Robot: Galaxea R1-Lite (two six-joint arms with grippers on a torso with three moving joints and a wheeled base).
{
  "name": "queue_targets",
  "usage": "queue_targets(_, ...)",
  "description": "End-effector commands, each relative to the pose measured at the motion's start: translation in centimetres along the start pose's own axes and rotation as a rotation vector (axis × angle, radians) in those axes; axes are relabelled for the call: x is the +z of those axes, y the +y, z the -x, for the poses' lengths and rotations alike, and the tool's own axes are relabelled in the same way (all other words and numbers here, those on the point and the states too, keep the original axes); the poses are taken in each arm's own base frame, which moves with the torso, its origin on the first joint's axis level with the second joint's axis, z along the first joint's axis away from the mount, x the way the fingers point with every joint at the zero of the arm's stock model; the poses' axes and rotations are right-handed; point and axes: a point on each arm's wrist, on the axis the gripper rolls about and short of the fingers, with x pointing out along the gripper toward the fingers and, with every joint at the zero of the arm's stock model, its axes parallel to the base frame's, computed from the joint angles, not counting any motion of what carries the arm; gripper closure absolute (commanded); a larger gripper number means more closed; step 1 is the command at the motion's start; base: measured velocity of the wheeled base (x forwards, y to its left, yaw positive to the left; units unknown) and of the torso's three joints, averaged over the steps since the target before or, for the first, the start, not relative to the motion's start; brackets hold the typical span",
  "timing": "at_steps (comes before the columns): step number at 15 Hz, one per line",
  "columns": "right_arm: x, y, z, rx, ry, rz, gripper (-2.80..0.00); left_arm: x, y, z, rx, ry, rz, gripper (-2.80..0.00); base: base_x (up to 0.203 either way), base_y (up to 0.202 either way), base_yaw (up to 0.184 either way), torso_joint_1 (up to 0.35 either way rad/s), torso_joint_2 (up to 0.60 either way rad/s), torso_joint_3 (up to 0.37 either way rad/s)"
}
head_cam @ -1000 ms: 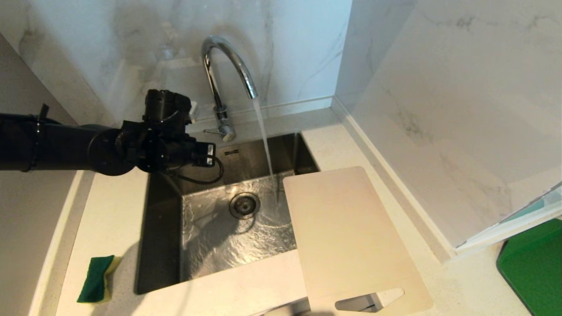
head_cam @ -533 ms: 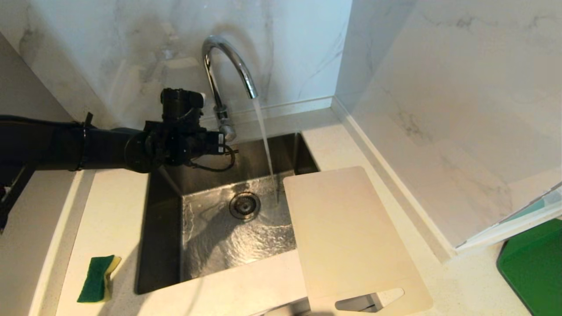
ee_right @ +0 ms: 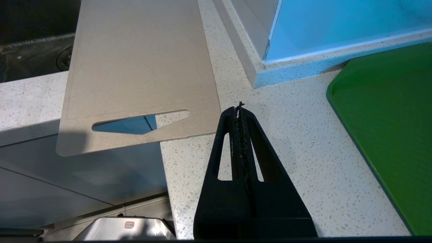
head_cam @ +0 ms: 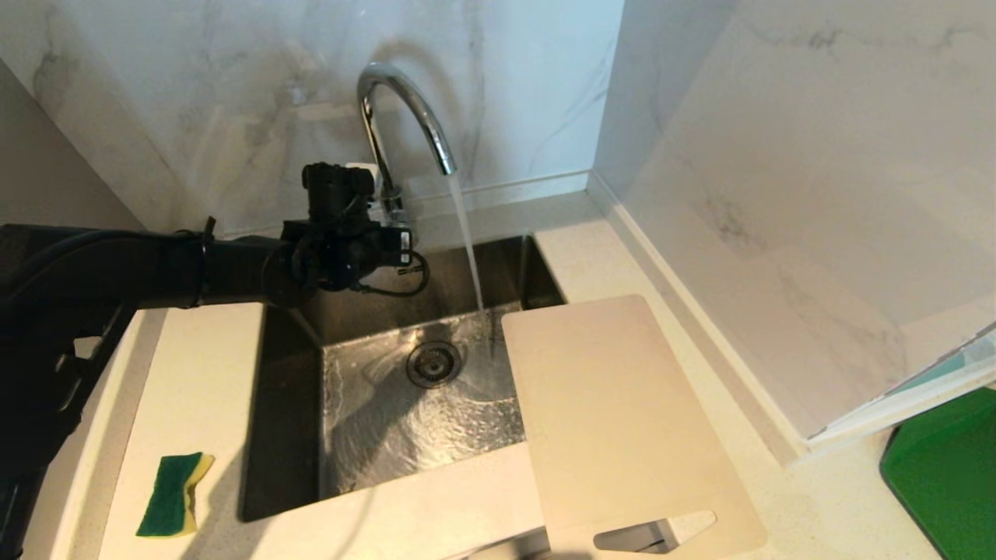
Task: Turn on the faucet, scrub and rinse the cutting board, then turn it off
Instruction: Turn off the tap
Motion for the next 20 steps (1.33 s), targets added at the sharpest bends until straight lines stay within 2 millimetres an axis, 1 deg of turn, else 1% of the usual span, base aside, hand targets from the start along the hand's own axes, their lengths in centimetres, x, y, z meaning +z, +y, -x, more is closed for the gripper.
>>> queue_targets(1,0.00,0.00,0.00,0.000,-0.001,0.000,0.00,-0.17,0.42,-0.10,-0.001,0.011,0.000,0.00,0.000,0.000,0.000,0.000,0.00,0.000)
queue_targets(3,0.00,0.00,0.00,0.000,-0.001,0.000,0.00,-0.56,0.39,-0.05,-0.027,0.026,0.006,0.00,0.000,0.000,0.000,0.000,0.00,0.000)
queue_targets(5,0.00,0.00,0.00,0.000,-0.001,0.000,0.00,-0.47,0.39,0.02,-0.040,0.028,0.051,0.00,0.000,0.000,0.000,0.000,0.00,0.000)
queue_targets(7,0.00,0.00,0.00,0.000,-0.001,0.000,0.00,-0.12,0.41,0.15,-0.078,0.024,0.050,0.00,0.000,0.000,0.000,0.000,0.00,0.000)
queue_targets(12,0.00,0.00,0.00,0.000,-0.001,0.000,0.00,-0.61,0.30,-0.19,-0.076,0.031,0.044,0.00,0.000,0.000,0.000,0.000,0.00,0.000)
queue_targets(16,0.00,0.00,0.00,0.000,-0.001,0.000,0.00,-0.53,1.00,-0.41,-0.061,0.030,0.038,0.00,0.000,0.000,0.000,0.000,0.00,0.000)
queue_targets(20,0.00,0.00,0.00,0.000,-0.001,0.000,0.00,-0.99,0.91,-0.71,-0.058,0.039,0.033,0.00,0.000,0.000,0.000,0.000,0.00,0.000)
